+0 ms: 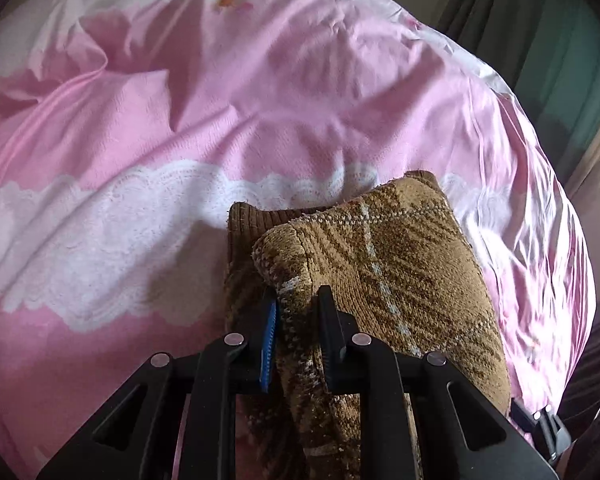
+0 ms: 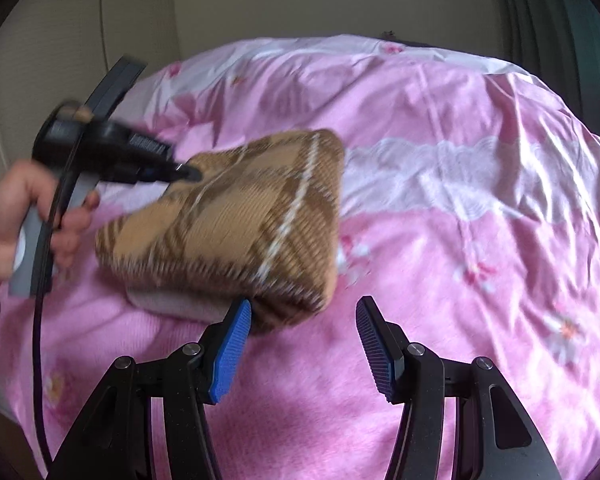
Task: Fold small clothes
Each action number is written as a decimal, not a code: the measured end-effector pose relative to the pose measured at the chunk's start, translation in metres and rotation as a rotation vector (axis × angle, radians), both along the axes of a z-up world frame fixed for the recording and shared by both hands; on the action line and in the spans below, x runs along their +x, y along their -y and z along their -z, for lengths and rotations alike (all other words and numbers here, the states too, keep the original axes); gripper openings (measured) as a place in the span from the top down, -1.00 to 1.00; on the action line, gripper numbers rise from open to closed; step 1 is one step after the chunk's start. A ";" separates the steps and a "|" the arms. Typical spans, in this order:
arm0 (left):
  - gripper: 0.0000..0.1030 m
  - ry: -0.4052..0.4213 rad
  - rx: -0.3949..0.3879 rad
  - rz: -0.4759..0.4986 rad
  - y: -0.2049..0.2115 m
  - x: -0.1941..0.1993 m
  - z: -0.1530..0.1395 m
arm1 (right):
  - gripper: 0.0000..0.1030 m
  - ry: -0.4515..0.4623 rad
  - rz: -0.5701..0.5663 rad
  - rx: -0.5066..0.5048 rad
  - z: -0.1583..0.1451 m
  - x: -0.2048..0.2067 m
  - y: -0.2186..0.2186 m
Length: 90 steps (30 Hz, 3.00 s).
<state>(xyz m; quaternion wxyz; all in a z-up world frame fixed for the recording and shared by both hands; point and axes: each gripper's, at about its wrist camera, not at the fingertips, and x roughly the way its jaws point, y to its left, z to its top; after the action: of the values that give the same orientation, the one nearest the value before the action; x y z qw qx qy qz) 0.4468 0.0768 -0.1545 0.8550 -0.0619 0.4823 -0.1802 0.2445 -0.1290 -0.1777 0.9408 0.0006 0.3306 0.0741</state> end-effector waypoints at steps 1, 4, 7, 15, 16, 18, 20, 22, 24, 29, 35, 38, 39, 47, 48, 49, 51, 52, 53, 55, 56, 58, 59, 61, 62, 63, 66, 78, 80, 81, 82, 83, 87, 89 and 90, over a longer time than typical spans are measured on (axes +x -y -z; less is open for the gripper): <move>0.62 -0.003 -0.008 -0.004 -0.001 0.001 0.001 | -0.07 -0.002 0.009 -0.014 0.002 0.005 -0.004; 0.61 -0.011 -0.033 -0.021 -0.005 0.003 0.002 | -0.07 -0.018 0.043 -0.010 0.006 0.022 -0.007; 0.61 -0.016 -0.041 -0.037 -0.008 0.004 0.005 | -0.07 -0.023 0.104 0.040 0.006 0.030 0.003; 0.58 0.015 0.017 -0.004 0.006 -0.003 0.017 | 0.57 -0.132 0.134 0.000 0.034 0.030 0.011; 0.57 0.015 0.017 -0.003 0.006 -0.003 0.019 | 0.57 -0.136 0.136 -0.003 0.035 0.029 0.011; 0.57 0.024 0.013 -0.008 0.005 -0.006 0.017 | 0.59 -0.136 0.131 -0.014 0.032 0.030 0.009; 0.58 0.041 0.000 -0.011 0.004 -0.013 0.008 | 0.61 -0.142 0.121 -0.001 0.028 0.028 0.009; 0.57 0.061 -0.002 -0.007 0.001 -0.021 -0.003 | 0.60 -0.143 0.105 0.028 0.023 0.025 0.013; 0.57 0.082 -0.001 0.008 0.000 -0.033 -0.018 | 0.57 -0.141 0.103 0.034 0.019 0.020 0.015; 0.58 0.117 0.022 0.054 0.005 -0.071 -0.045 | 0.47 -0.102 0.105 0.021 0.006 0.001 0.018; 0.57 0.063 0.051 0.063 0.010 -0.096 -0.033 | 0.45 -0.076 0.098 0.020 -0.008 -0.009 0.022; 0.57 0.009 -0.009 0.049 0.004 -0.095 -0.018 | 0.45 -0.079 0.097 0.034 -0.011 -0.009 0.026; 0.57 -0.006 -0.032 0.044 0.002 -0.094 -0.015 | 0.45 -0.076 0.098 0.031 -0.012 -0.009 0.026; 0.57 -0.047 -0.098 0.009 -0.008 -0.100 -0.001 | 0.45 -0.077 0.102 0.034 -0.012 -0.011 0.033; 0.57 -0.045 -0.103 0.005 -0.009 -0.101 0.000 | 0.45 -0.077 0.101 0.034 -0.011 -0.011 0.033; 0.57 -0.042 -0.106 0.002 -0.009 -0.102 0.000 | 0.45 -0.078 0.100 0.035 -0.010 -0.010 0.033; 0.57 -0.035 -0.111 -0.004 -0.007 -0.103 0.002 | 0.45 -0.083 0.094 0.037 -0.009 -0.010 0.032; 0.57 -0.033 -0.114 -0.006 -0.006 -0.103 0.003 | 0.45 -0.084 0.092 0.037 -0.008 -0.010 0.031; 0.57 -0.030 -0.118 -0.008 -0.005 -0.103 0.004 | 0.45 -0.085 0.088 0.035 -0.008 -0.011 0.029; 0.57 -0.019 -0.123 -0.014 -0.005 -0.104 0.006 | 0.45 -0.083 0.083 0.028 -0.008 -0.012 0.027; 0.57 -0.013 -0.131 -0.021 -0.006 -0.105 0.007 | 0.45 -0.081 0.082 0.025 -0.008 -0.012 0.027; 0.57 -0.007 -0.156 -0.035 -0.009 -0.107 0.008 | 0.45 -0.074 0.082 0.022 -0.009 -0.014 0.026; 0.57 -0.004 -0.161 -0.039 -0.009 -0.108 0.008 | 0.45 -0.071 0.085 0.022 -0.010 -0.014 0.027; 0.61 0.009 -0.163 -0.049 -0.011 -0.110 0.009 | 0.45 -0.070 0.089 0.024 -0.010 -0.013 0.028; 0.64 0.015 -0.156 -0.055 -0.011 -0.111 0.009 | 0.45 -0.071 0.091 0.025 -0.010 -0.013 0.028; 0.67 0.022 -0.150 -0.062 -0.012 -0.112 0.009 | 0.45 -0.073 0.094 0.028 -0.010 -0.012 0.029; 0.71 0.035 -0.145 -0.093 -0.018 -0.116 0.005 | 0.45 -0.073 0.096 0.026 -0.010 -0.013 0.030; 0.54 0.051 -0.092 -0.147 -0.016 -0.128 0.019 | 0.45 -0.061 0.082 0.029 -0.015 -0.017 0.030; 0.29 0.045 -0.100 -0.154 -0.018 -0.128 0.014 | 0.44 -0.049 0.079 0.026 -0.020 -0.017 0.032; 0.06 0.040 -0.107 -0.161 -0.019 -0.130 0.012 | 0.32 -0.041 0.076 0.028 -0.024 -0.017 0.033; -0.12 0.040 -0.107 -0.170 -0.021 -0.131 0.010 | 0.23 -0.028 0.076 0.033 -0.028 -0.017 0.035; -0.19 0.045 -0.098 -0.185 -0.022 -0.135 0.008 | 0.04 -0.016 0.075 0.038 -0.032 -0.017 0.037; -0.34 0.036 -0.095 -0.253 -0.027 -0.146 0.010 | -0.43 0.031 0.054 0.071 -0.051 -0.009 0.044; -0.35 -0.001 -0.151 -0.290 -0.030 -0.153 0.017 | -0.43 0.034 0.034 0.119 -0.059 0.000 0.050; -0.36 -0.016 -0.174 -0.307 -0.031 -0.155 0.021 | -0.45 0.031 0.022 0.149 -0.063 0.006 0.053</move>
<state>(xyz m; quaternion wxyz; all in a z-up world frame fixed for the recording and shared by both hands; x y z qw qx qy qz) 0.2920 0.1077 -0.1750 0.8601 -0.2100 0.4565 -0.0881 0.2504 -0.1819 -0.1151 0.9440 0.0732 0.3096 0.0879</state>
